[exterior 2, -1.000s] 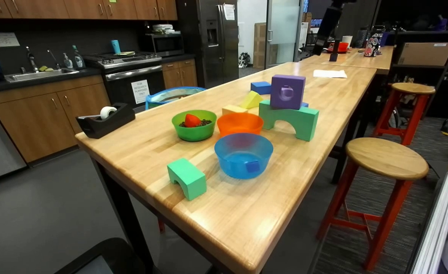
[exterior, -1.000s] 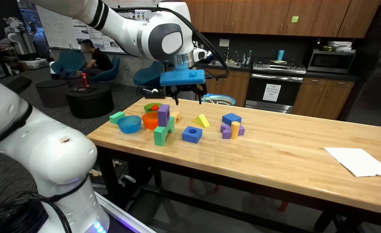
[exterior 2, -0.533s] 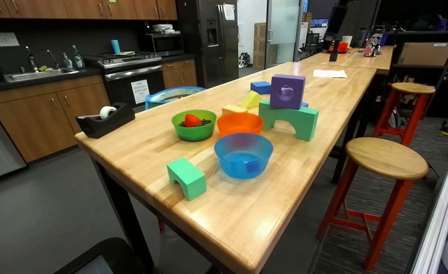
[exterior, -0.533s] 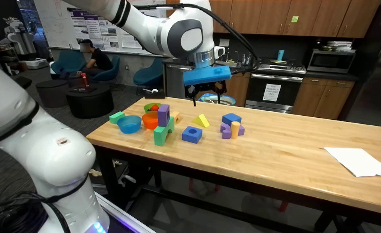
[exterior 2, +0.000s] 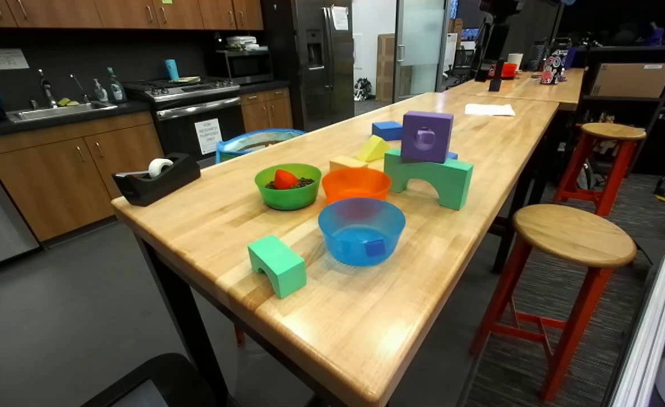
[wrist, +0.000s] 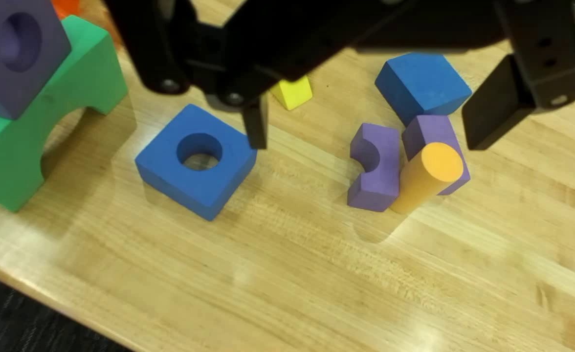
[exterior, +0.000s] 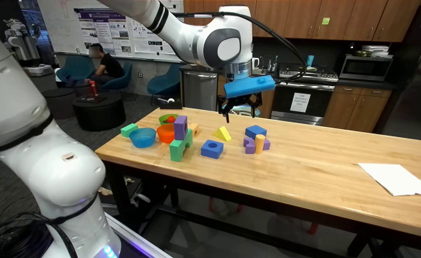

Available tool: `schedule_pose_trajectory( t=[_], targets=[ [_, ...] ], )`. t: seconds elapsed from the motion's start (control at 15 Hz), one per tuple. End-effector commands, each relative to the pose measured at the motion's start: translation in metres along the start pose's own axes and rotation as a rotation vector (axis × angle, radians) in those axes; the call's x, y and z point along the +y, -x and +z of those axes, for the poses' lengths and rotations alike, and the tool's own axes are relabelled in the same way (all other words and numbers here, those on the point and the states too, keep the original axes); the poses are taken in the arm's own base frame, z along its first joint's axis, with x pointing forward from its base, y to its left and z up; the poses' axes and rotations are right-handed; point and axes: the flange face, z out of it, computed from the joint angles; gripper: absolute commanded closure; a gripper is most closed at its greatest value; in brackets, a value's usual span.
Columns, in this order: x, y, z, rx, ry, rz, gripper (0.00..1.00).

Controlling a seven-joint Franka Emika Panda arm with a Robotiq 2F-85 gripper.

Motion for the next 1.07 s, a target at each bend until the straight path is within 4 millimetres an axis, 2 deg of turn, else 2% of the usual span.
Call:
schedule_pose_trajectory(
  t=[0.0,0.53,1.0],
  targets=[
    [0.012,-0.012,0.012,-0.006,-0.031,-0.044,0.00],
    [0.012,-0.047,0.032,-0.006,-0.063,-0.085,0.00],
    [0.001,-0.079,0.041,-0.040,-0.125,-0.251,0.00]
  ],
)
